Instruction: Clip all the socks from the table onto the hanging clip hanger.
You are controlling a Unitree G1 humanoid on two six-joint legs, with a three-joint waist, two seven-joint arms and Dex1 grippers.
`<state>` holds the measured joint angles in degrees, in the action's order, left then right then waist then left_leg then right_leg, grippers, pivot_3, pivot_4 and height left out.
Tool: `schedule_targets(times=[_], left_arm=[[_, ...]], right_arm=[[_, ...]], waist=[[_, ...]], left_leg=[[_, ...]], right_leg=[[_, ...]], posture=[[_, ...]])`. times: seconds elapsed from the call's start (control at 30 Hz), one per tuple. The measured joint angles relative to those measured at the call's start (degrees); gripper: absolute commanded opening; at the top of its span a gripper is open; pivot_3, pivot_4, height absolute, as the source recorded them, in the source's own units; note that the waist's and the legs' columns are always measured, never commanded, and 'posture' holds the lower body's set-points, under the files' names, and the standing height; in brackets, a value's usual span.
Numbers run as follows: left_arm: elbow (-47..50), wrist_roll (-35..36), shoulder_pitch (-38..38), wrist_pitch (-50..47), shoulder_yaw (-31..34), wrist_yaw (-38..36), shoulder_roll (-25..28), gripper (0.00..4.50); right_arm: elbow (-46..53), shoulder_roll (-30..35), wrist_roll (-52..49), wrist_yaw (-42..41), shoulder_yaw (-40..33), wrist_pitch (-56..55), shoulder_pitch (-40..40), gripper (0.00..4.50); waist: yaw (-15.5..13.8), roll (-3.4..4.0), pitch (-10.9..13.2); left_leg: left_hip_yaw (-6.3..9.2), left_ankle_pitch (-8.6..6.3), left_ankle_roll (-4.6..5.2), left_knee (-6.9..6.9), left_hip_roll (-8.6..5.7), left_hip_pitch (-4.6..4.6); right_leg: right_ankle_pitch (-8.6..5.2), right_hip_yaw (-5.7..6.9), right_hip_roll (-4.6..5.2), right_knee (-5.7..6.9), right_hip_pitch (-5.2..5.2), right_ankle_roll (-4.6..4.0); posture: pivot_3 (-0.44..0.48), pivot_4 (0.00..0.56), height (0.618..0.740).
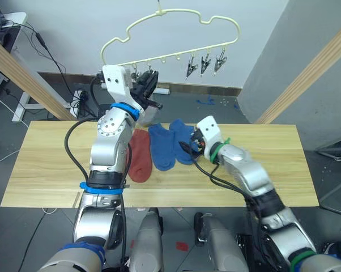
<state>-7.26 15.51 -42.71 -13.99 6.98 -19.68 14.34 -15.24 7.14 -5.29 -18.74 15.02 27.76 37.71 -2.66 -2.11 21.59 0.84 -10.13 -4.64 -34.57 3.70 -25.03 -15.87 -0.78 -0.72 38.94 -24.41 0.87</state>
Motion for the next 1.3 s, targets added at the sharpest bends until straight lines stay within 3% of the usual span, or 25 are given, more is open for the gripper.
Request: schedule_targets(times=[0.23,0.3,0.4,0.5,0.7,0.8,0.97,1.13,1.3], left_arm=[[4.3,2.5,1.9,-4.4,1.2,-0.9,1.4,0.25],[5.3,2.6,2.4,-5.1,1.4,-0.8,1.7,0.25],[6.6,2.9,2.8,-6.4,1.4,-0.9,1.7,0.25],[7.1,3.5,3.2,-7.1,1.5,-0.9,1.8,0.25],[7.4,4.8,3.5,-8.1,2.1,-1.0,1.8,0.25],[7.7,9.7,3.1,-12.5,4.2,-0.9,0.7,0.25],[8.6,24.1,1.7,-27.0,10.8,-0.2,0.1,0.25],[6.5,37.5,-0.4,-37.7,18.9,5.6,-0.7,0.25],[6.3,47.8,-0.4,-44.3,22.6,10.4,-1.4,0.25]], right_arm=[[-22.9,-4.7,4.1,3.9,-1.6,-8.4,8.5,4.50],[-25.1,-4.8,5.1,3.6,-1.5,-10.2,8.9,4.50],[-26.3,-4.2,6.4,2.1,-1.4,-11.8,8.8,3.84],[-25.3,-3.2,6.6,0.7,-1.5,-12.2,7.7,2.90],[-16.1,0.0,6.5,-2.6,-2.0,-10.1,1.1,0.92],[-7.1,2.3,5.6,-4.9,-2.8,-7.0,-4.8,0.02],[12.2,4.5,-2.1,-9.6,-5.8,4.1,-14.6,0.02],[31.2,1.2,-12.7,-8.3,-11.6,17.4,-15.2,0.02],[38.1,-3.2,-18.8,-4.3,-13.3,26.4,-13.3,0.02]], waist=[[-0.4,0.00,0.0],[-0.5,0.00,0.0],[-0.5,0.00,0.0],[-0.5,0.00,0.0],[-0.4,0.00,0.0],[-0.6,0.01,0.0],[0.1,0.03,0.0],[1.0,0.04,0.0],[1.1,0.04,0.0]], left_leg=[[-0.03,-0.01,0.00,0.03,-0.06,-0.02],[-0.04,-0.01,0.01,0.03,-0.07,0.01],[-0.01,-0.01,0.01,0.00,-0.07,0.05],[0.01,-0.01,0.02,-0.01,-0.06,0.14],[0.00,-0.01,0.01,-0.02,-0.07,0.14],[0.04,-0.01,0.01,-0.02,-0.07,0.13],[0.02,-0.01,0.00,-0.07,-0.02,0.13],[0.29,0.04,-0.08,-0.07,0.05,0.13],[0.23,0.04,-0.08,-0.08,-0.08,0.08]], right_leg=[[0.02,-0.01,0.08,-0.06,0.02,-0.04],[0.01,-0.03,0.08,-0.04,0.04,-0.02],[0.01,-0.02,0.07,0.03,0.09,-0.01],[0.01,-0.01,0.07,0.04,0.17,-0.01],[0.01,-0.04,0.07,0.02,0.20,-0.01],[0.01,-0.02,0.08,0.02,0.21,0.00],[0.00,-0.06,0.17,0.03,0.20,0.01],[0.00,0.13,0.12,0.08,0.21,0.01],[0.00,0.10,0.25,0.01,0.21,0.01]], posture=[[0.196,0.383,0.740],[0.201,0.382,0.740],[0.201,0.382,0.740],[0.191,0.381,0.740],[0.178,0.386,0.740],[0.175,0.386,0.740],[0.166,0.388,0.740],[0.154,0.388,0.740],[0.146,0.387,0.740]])
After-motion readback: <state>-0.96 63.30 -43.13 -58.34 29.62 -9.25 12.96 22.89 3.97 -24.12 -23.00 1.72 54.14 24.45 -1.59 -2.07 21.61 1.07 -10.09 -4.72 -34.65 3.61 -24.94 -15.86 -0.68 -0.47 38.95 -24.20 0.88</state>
